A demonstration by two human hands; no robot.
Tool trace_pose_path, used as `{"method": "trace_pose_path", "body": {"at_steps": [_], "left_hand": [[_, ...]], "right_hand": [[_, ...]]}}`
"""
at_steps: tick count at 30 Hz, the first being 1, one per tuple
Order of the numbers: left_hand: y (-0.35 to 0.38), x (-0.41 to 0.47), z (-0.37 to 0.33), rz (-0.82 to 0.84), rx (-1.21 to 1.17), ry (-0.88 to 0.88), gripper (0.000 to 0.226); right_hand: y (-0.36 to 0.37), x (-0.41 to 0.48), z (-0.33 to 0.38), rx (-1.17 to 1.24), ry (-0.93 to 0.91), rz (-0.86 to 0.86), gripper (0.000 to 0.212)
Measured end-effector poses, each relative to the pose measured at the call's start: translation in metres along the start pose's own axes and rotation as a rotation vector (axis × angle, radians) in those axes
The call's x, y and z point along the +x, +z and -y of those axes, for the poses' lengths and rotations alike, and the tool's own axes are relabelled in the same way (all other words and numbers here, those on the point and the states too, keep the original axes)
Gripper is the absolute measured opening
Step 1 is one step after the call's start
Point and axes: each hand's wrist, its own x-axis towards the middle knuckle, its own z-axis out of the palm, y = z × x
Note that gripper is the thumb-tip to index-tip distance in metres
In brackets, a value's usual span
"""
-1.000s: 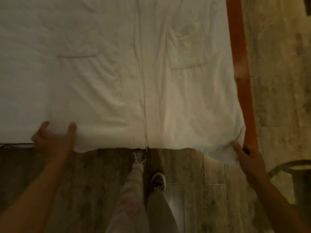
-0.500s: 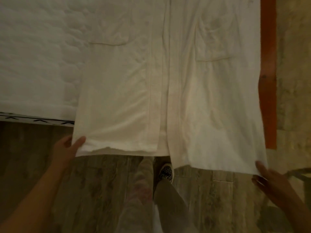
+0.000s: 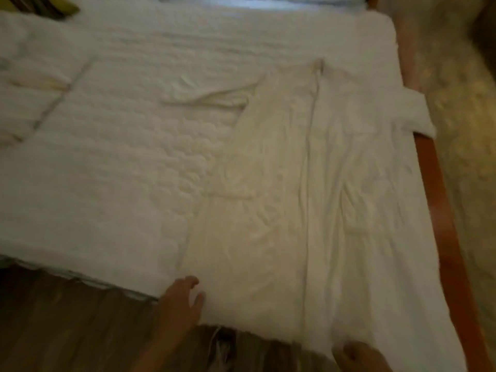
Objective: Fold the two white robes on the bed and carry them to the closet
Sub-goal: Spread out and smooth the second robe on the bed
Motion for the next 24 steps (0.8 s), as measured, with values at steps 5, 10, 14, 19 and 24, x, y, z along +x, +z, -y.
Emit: {"method": "trace_pose_path", "body": {"at_steps": [5, 10, 14, 19, 24], "left_hand": [[-0.066, 0.095, -0.049, 0.033, 0.099, 0.121, 0.078], [-0.113, 0.234, -0.067, 0.001, 0.107, 0.185, 0.074], [-0.156, 0.375, -0.086, -0.031, 0.171, 0.312, 0.068], [-0.208, 0.527, -0.137, -0.117, 0.298, 0.483, 0.066], [-0.205, 0.65, -0.219, -0.18, 0.42, 0.633, 0.052]], "right_hand": [[-0.043, 0.012, 0.166, 0.028, -0.282, -0.211, 0.021], [-0.065, 0.085, 0.308, 0.128, -0.475, -0.582, 0.023], [-0.096, 0.16, 0.434, 0.087, -0.543, -0.824, 0.048], [-0.151, 0.229, 0.552, 0.061, -0.489, -0.959, 0.074], [-0.231, 0.312, 0.604, -0.015, -0.462, -1.048, 0.089]]}}
